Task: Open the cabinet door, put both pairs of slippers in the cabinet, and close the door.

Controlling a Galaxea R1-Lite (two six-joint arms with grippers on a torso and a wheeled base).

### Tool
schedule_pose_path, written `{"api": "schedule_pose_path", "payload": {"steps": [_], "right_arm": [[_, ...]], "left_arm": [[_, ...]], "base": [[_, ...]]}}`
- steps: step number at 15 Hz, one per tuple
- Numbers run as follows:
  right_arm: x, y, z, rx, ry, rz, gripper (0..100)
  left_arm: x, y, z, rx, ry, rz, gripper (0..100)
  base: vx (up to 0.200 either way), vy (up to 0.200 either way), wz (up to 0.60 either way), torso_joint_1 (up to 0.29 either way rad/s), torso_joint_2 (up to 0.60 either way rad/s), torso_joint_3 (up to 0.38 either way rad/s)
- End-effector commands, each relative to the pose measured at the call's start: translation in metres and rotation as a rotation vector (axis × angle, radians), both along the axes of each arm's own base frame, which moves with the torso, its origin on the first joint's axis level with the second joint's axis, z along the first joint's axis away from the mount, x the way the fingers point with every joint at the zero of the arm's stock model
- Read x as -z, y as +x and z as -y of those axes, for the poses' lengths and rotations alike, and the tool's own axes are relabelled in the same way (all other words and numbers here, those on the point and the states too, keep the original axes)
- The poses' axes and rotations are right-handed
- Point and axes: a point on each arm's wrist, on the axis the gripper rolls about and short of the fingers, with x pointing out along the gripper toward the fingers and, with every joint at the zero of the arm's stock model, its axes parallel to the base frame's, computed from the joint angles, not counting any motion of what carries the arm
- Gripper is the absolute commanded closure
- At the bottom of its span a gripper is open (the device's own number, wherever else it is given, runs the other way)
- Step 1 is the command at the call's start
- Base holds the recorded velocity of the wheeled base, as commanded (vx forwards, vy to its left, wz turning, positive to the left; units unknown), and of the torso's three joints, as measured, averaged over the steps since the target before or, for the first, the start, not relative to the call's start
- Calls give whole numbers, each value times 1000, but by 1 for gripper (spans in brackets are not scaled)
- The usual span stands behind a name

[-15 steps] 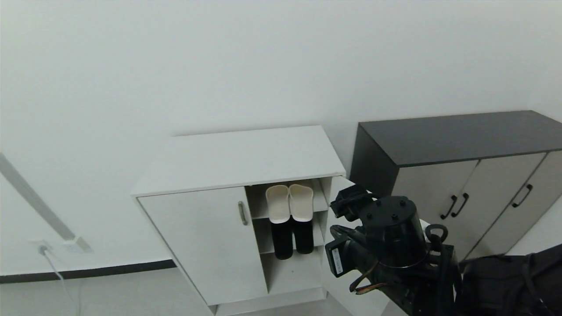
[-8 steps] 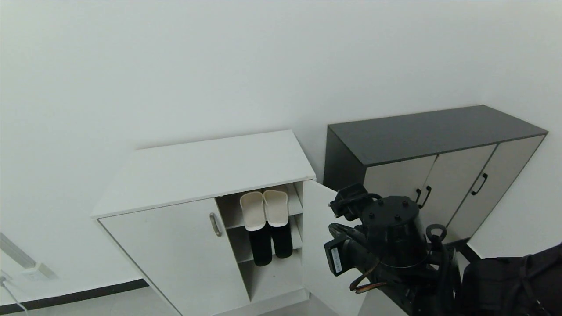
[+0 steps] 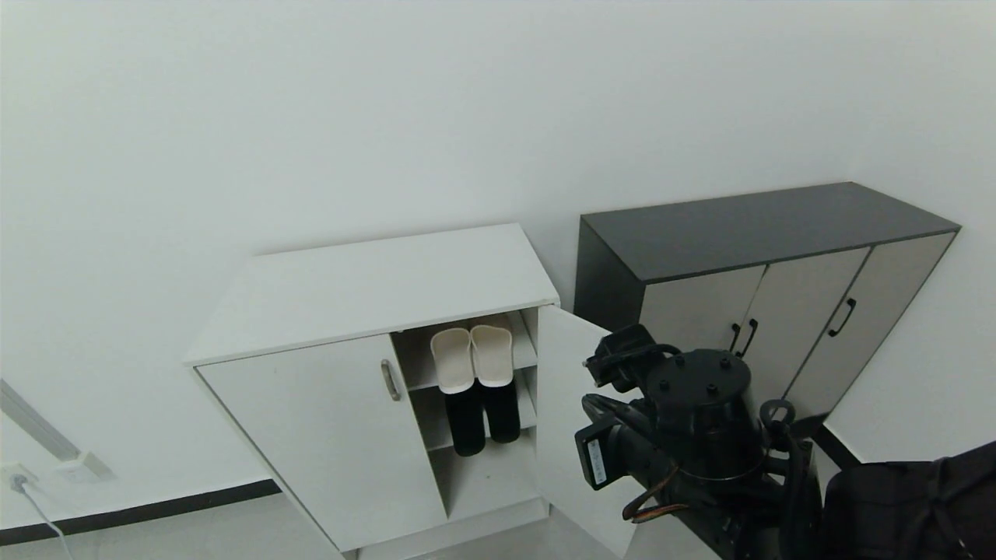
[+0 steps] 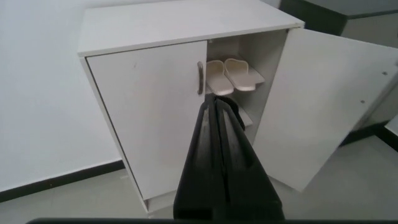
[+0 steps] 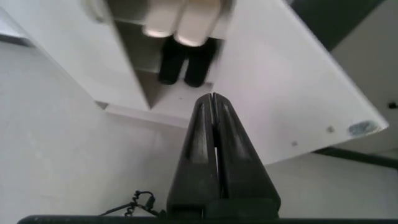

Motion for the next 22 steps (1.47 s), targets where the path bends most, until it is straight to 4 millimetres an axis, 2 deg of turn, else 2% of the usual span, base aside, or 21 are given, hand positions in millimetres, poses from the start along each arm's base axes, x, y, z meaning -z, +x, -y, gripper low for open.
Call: {"api": "schedule_pose_path", "payload": {"steps": [1,5,10,12,14,16,18,22], "right_arm": [[1,1,0,5,-2,-2,100],[1,2,1,5,-2,-2,100],[1,3,2,10,-6,-1,100],[4,13,6,42,-21,-2,100],[6,34,20,102,-44,8,100],[5,64,29,164,-56,64,100],[-2,96,42,196,-43,98,100],[-21,138,49,224,-23,80,100]], "left_arm": [[0,0,0,1,-1,1,100],[0,0,0,1,-1,1,100],[0,0,0,-1,-1,-1,100],[0,0,0,1,-1,1,100],[0,0,0,1,1,1,100],[0,0,0,1,1,1,100],[0,0,0,-1,1,0,100],[0,0,0,1,1,1,100]], "base": [[-200,0,0,-12,2,2],[0,0,0,21,-31,-24],[0,0,0,162,-343,-179],[0,0,0,159,-344,-181],[0,0,0,173,-351,-181],[0,0,0,93,-205,-97],[0,0,0,0,0,0],[0,0,0,0,0,0]]}}
